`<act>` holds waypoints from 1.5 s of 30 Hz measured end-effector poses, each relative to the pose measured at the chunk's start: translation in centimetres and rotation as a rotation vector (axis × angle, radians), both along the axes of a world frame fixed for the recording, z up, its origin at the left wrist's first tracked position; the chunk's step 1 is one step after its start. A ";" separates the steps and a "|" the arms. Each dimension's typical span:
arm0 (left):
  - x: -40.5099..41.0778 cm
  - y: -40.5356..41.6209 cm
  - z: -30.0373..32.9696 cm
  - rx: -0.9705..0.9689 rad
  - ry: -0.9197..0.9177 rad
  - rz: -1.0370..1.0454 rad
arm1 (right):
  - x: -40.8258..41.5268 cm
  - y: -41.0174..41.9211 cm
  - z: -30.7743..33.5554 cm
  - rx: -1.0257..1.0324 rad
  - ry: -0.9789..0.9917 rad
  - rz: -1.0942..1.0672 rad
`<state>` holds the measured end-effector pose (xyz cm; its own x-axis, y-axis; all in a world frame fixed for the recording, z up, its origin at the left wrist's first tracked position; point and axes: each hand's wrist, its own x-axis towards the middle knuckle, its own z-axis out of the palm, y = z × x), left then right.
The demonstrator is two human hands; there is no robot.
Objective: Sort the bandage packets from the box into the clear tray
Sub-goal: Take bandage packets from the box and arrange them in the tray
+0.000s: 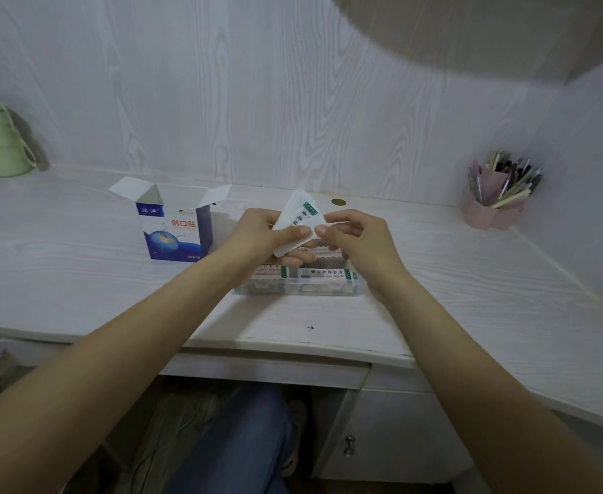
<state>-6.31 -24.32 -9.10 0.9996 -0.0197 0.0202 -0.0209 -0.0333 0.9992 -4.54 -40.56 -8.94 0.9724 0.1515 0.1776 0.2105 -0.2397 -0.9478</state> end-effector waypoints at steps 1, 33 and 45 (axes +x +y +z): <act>-0.1 -0.2 0.1 -0.007 0.000 -0.032 | 0.0 0.0 0.1 0.021 -0.008 0.009; -0.1 -0.5 0.7 -0.047 0.031 0.171 | 2.0 -0.5 -3.2 -0.130 -0.096 -0.387; 0.1 -0.2 0.2 -0.042 0.021 0.140 | 1.4 -0.1 -4.4 -0.650 -0.308 -0.164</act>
